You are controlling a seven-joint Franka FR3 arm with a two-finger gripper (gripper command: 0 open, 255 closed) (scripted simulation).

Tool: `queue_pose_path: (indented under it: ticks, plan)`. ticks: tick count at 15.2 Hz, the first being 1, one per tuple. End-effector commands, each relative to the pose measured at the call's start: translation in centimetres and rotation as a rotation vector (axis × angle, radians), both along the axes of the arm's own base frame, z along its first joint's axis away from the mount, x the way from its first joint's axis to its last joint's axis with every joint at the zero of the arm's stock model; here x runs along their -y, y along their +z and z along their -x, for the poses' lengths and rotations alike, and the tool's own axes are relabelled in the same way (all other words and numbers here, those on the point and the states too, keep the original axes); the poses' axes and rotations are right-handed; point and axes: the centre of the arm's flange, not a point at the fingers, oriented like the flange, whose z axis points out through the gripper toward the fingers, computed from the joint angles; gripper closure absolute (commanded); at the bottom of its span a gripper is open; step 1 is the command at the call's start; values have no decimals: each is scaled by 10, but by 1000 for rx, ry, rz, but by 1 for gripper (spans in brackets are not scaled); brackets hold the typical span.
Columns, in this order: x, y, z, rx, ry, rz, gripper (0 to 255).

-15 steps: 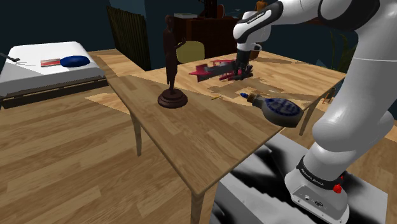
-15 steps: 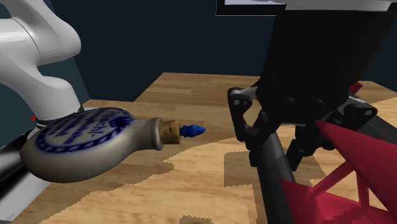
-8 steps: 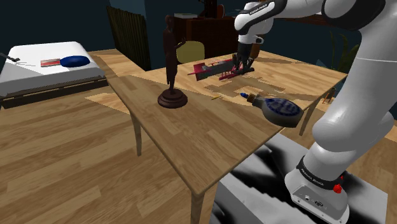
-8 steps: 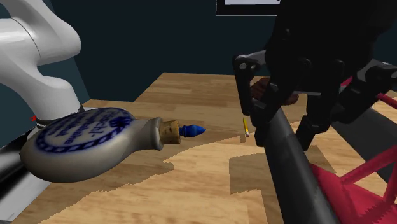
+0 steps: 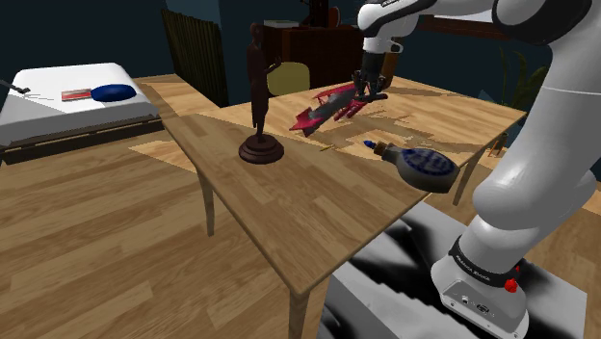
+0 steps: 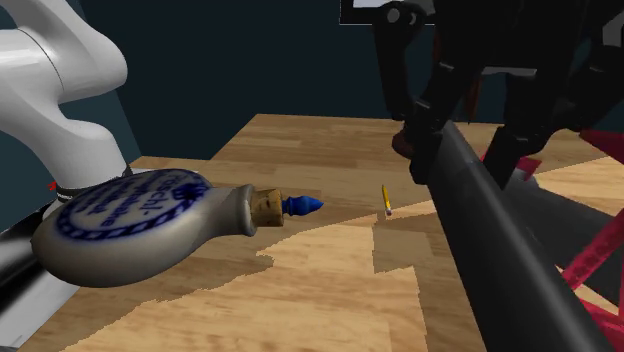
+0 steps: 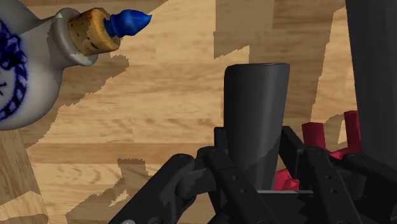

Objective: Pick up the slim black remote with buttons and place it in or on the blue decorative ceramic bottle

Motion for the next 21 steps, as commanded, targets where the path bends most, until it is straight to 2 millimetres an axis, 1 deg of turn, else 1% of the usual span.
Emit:
queue_pose_path:
  ticks: [1, 10, 11, 21]
  plan:
    - [1, 12, 0, 1, 1, 1, 255]
    - [1, 59, 0, 1, 1, 1, 255]
    - [1, 61, 0, 1, 1, 1, 255]
    - [-39, 56, 126, 1, 1, 1, 255]
